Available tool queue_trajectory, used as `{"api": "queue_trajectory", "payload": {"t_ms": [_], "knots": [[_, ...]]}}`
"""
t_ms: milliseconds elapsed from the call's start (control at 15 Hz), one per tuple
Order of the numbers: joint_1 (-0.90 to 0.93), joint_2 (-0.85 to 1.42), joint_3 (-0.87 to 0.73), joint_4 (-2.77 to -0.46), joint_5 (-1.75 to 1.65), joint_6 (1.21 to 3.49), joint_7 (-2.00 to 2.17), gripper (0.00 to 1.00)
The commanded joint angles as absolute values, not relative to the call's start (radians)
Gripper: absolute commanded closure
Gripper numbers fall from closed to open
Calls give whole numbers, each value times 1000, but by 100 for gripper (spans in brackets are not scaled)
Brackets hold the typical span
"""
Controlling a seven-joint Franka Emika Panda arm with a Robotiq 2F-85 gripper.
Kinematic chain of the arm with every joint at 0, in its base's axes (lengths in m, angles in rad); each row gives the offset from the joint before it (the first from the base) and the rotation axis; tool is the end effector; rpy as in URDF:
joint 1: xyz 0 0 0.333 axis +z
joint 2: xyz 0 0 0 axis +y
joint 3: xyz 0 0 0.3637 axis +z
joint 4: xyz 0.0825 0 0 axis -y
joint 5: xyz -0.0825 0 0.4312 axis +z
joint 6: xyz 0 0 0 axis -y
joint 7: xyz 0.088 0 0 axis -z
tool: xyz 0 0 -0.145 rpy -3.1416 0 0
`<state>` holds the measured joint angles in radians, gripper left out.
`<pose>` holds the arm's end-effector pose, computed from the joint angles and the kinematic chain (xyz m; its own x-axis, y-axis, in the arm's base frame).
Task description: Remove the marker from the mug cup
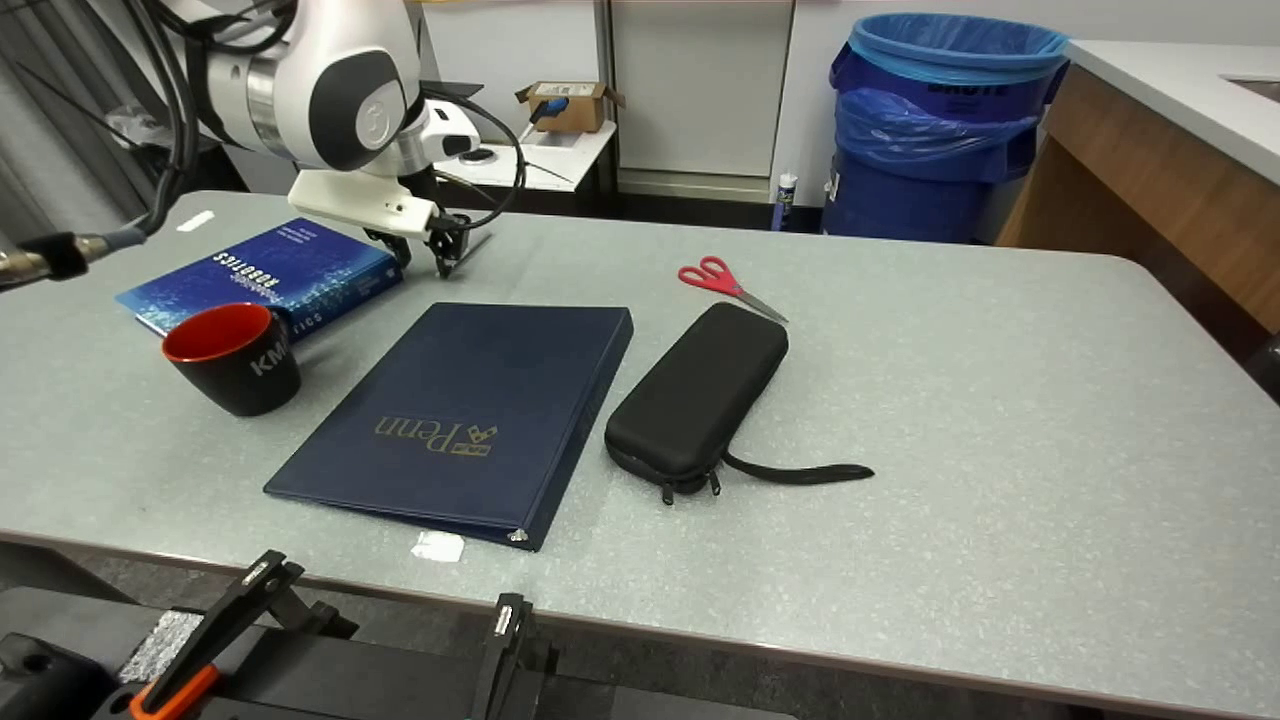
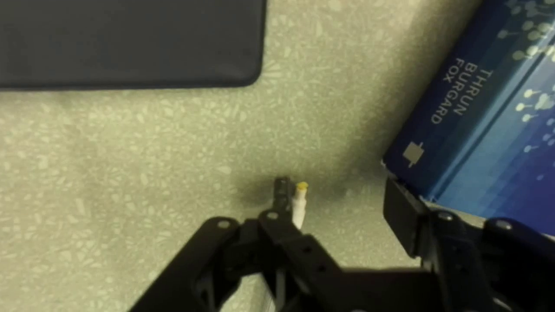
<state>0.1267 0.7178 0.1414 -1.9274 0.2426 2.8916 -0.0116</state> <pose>0.6785 0.1718 0.0964 0.9765 -0.0169 0.2149 0.0276 -0.9789 -0.2025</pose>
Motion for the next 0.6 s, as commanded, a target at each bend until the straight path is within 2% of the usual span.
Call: {"api": "queue_trajectory", "payload": {"t_ms": [0,67,133,400,533], "knots": [[102,665,185,-2010,229,2976,1,10],[96,659,193,-2023,229,2997,-1,2],[89,649,202,-2039,230,3013,-2,0],[62,608,234,-2089,233,3055,4,0],[90,649,208,-2039,213,3025,14,0]]}}
